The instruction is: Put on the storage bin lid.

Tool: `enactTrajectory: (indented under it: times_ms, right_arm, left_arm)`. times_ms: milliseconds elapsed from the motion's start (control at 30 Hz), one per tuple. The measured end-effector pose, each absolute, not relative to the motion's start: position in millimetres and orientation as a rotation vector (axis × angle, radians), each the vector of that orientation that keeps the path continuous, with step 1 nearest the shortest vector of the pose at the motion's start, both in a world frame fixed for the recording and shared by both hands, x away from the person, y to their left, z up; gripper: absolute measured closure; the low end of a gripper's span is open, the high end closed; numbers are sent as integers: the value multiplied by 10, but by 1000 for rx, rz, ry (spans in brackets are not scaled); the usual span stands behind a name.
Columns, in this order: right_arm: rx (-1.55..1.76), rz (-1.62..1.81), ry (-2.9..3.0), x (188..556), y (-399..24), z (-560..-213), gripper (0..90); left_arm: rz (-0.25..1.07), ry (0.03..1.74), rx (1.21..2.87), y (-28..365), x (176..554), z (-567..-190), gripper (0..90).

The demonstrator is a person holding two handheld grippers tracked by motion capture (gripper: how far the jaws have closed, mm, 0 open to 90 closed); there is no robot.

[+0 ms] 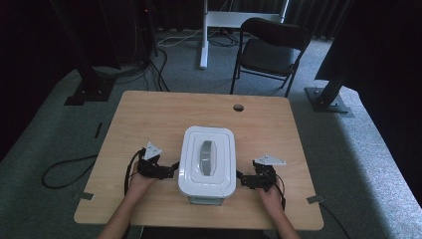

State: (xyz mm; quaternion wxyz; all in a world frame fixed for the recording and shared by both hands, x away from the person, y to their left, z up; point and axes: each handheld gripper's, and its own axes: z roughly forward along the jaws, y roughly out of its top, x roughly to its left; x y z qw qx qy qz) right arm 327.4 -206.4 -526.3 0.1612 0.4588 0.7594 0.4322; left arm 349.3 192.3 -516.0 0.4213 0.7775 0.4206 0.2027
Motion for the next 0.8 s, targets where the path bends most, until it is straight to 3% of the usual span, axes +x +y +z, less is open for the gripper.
enactTrajectory:
  times_ms: [800]
  right_arm:
    - [1355, 1170, 2063, 3178, -2374, -5251, 114]
  left_arm:
    - [539, 1169, 1909, 2286, 3409, -5232, 6]
